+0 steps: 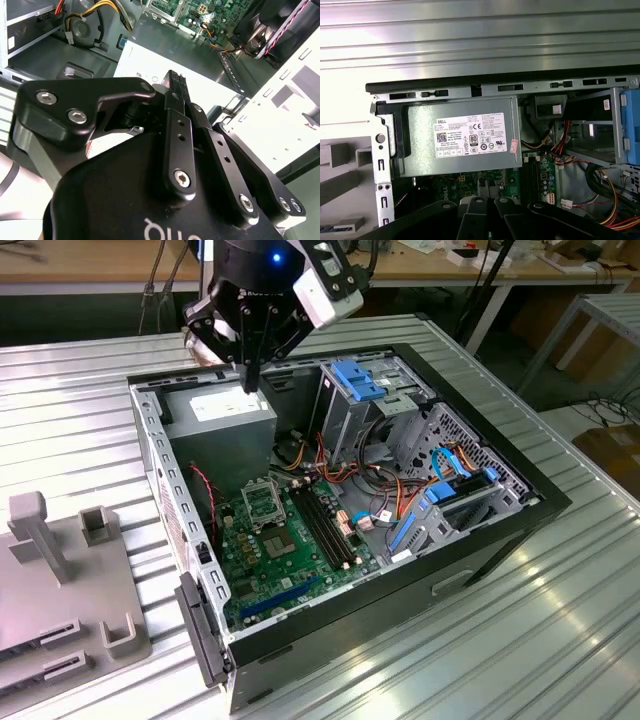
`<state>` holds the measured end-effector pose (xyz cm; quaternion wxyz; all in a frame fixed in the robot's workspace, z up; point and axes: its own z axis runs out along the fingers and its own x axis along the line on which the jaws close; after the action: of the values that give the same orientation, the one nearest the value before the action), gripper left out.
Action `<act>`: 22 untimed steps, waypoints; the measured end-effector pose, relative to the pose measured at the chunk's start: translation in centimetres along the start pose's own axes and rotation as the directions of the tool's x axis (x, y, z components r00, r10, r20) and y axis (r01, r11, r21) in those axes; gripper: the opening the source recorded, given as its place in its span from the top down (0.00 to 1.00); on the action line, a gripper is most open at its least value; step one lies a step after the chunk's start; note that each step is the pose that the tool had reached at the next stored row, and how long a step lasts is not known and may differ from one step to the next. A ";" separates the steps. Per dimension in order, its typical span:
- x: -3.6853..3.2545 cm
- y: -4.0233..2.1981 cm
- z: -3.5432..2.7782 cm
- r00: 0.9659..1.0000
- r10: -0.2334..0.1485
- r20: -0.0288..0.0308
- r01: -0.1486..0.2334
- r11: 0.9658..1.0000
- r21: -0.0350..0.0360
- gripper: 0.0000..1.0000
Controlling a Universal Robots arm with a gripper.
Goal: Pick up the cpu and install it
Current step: 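Reach for the cpu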
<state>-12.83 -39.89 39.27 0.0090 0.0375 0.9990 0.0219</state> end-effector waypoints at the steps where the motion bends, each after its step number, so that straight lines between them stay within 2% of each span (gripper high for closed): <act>1: 0.03 0.00 0.00 1.000 0.000 -0.001 0.000 1.000 0.000 0.89; 12: 0.32 -0.02 0.06 1.000 0.000 -0.008 0.000 1.000 0.001 0.89; 22: 0.47 -0.04 0.12 1.000 0.001 -0.018 -0.001 1.000 0.001 0.89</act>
<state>-13.30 -39.89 39.14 0.0000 0.0377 0.9991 0.0216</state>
